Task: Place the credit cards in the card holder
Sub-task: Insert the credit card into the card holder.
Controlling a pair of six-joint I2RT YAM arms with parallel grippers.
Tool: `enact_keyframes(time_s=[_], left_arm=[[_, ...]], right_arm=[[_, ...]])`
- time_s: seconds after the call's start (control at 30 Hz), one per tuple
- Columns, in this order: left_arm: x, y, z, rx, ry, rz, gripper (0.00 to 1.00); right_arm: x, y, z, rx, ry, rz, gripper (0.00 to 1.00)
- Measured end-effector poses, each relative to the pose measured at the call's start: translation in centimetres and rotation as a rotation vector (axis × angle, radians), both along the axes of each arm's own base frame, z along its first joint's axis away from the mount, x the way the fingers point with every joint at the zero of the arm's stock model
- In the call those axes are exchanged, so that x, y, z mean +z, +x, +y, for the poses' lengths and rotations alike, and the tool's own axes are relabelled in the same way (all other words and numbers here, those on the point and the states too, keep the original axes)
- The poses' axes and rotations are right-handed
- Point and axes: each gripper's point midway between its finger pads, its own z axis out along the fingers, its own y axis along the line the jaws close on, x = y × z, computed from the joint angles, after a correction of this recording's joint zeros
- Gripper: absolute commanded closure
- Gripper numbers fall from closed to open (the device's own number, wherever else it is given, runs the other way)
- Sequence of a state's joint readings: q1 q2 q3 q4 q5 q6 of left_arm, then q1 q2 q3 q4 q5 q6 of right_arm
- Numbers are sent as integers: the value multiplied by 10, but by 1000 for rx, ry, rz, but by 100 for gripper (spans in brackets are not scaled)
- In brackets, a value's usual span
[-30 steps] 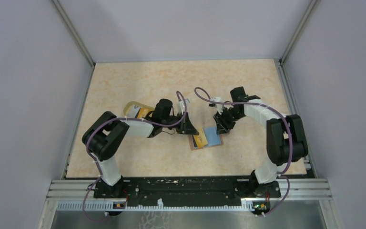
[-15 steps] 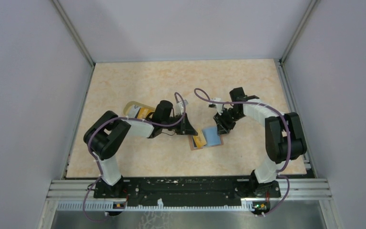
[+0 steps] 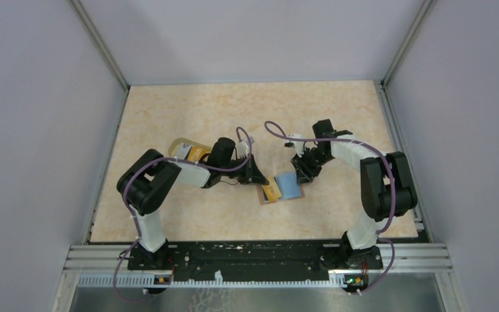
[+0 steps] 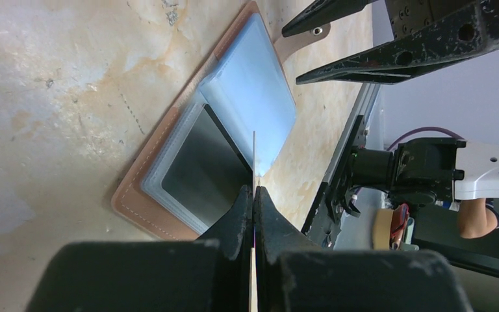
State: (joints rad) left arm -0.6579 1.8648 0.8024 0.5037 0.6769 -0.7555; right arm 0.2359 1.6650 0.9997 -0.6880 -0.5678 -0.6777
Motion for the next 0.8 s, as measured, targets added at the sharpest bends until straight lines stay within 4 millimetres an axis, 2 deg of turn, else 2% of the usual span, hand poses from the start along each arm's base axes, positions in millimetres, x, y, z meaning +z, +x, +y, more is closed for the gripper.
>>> enact_keyframes(time_s=[0.3,0.8], left_arm=[[1,3,3,25,-18,20,100],[-3,-3,-2,-6,-63,76,100]], right_arm=[[-6,-2,0,5,-13,18,60],[-13,-4,0,13,-36,32,62]])
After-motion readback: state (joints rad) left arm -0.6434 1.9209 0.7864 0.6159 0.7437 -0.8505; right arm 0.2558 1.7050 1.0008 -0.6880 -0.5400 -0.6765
